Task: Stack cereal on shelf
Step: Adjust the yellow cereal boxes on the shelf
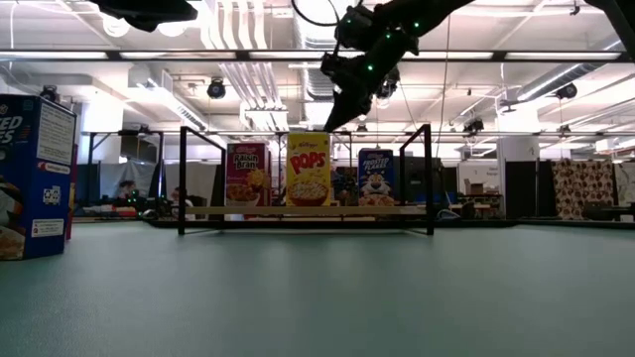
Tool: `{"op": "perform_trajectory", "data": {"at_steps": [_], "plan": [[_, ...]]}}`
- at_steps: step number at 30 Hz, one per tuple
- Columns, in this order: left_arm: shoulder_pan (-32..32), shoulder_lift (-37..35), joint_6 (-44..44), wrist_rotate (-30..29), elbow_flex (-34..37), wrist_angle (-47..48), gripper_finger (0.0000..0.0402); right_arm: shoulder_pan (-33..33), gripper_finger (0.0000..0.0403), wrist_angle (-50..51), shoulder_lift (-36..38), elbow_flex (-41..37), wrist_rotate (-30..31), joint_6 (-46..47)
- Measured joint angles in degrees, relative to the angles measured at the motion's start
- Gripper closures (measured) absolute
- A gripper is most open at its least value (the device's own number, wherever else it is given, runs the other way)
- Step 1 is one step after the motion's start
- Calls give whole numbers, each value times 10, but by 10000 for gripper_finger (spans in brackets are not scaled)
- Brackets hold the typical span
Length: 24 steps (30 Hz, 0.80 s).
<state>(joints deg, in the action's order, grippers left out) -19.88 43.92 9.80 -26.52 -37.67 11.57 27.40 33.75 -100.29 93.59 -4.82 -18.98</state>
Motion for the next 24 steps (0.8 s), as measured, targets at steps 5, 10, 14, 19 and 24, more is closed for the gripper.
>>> {"op": "perform_trajectory", "data": {"at_steps": [5,10,14,19,24], "plan": [[0,0,0,0,0,0,324,1,390,-1,0,-10,36,-4],[0,0,0,0,0,0,324,12,390,-60,0,-10,76,-5],[0,0,0,0,0,0,324,30,390,-119,-2,-10,78,-5],[0,0,1,0,0,0,324,49,390,-175,-20,-10,61,-5],[0,0,2,0,0,0,324,59,390,-230,-47,-10,47,-3]]}}
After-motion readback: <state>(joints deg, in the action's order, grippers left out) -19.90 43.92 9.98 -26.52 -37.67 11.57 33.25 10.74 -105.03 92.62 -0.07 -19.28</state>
